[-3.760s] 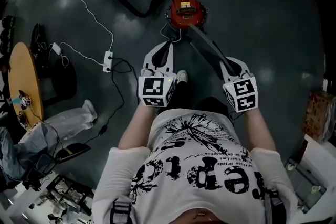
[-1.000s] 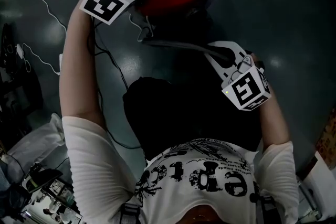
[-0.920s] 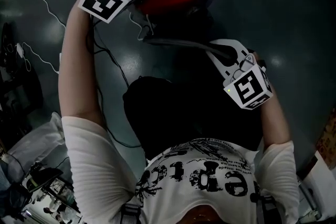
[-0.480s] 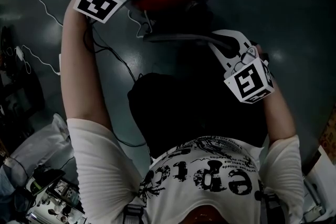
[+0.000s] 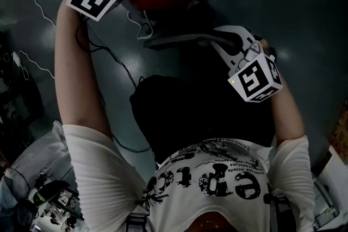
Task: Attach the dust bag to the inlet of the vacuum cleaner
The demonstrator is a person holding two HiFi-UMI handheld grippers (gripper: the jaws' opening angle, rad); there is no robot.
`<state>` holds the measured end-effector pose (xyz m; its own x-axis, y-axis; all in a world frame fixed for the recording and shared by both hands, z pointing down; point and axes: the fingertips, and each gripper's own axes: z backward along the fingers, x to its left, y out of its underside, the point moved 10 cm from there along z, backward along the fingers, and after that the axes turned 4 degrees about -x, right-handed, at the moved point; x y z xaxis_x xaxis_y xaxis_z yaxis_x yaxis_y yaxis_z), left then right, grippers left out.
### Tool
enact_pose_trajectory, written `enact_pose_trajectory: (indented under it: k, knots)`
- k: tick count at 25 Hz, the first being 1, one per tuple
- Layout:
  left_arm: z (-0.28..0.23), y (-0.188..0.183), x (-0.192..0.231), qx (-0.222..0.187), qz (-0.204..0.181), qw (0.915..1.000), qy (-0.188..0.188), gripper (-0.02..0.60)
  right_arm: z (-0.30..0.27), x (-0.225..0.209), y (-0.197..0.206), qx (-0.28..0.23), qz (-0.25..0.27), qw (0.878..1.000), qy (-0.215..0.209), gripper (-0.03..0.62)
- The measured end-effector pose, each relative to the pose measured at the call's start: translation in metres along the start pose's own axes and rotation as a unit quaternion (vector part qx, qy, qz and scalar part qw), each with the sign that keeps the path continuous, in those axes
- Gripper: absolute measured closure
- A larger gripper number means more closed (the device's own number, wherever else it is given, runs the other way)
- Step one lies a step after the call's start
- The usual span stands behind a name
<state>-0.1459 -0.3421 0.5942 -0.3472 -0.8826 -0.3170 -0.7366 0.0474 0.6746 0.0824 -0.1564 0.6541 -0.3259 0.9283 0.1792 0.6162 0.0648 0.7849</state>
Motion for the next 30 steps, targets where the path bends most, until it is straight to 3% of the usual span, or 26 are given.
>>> enact_pose_trajectory:
  k: [5, 18, 25, 30]
  knots:
    - [-0.003, 0.002, 0.0, -0.003, 0.006, 1.0, 0.004, 0.42, 0.002, -0.007, 0.011, -0.004, -0.023, 1.0, -0.006, 0.56]
    - [-0.001, 0.004, -0.002, -0.018, -0.004, 0.9998, -0.008, 0.423, -0.008, -0.015, -0.008, 0.029, 0.042, 0.999, 0.014, 0.546]
    - [-0.002, 0.003, -0.003, -0.016, -0.005, 0.9998, -0.014, 0.423, -0.008, -0.012, -0.002, 0.009, -0.002, 0.996, 0.089, 0.54]
    - [-0.002, 0.005, -0.005, -0.023, -0.009, 0.9994, -0.025, 0.425, -0.013, -0.017, -0.002, 0.003, -0.029, 0.994, 0.108, 0.536]
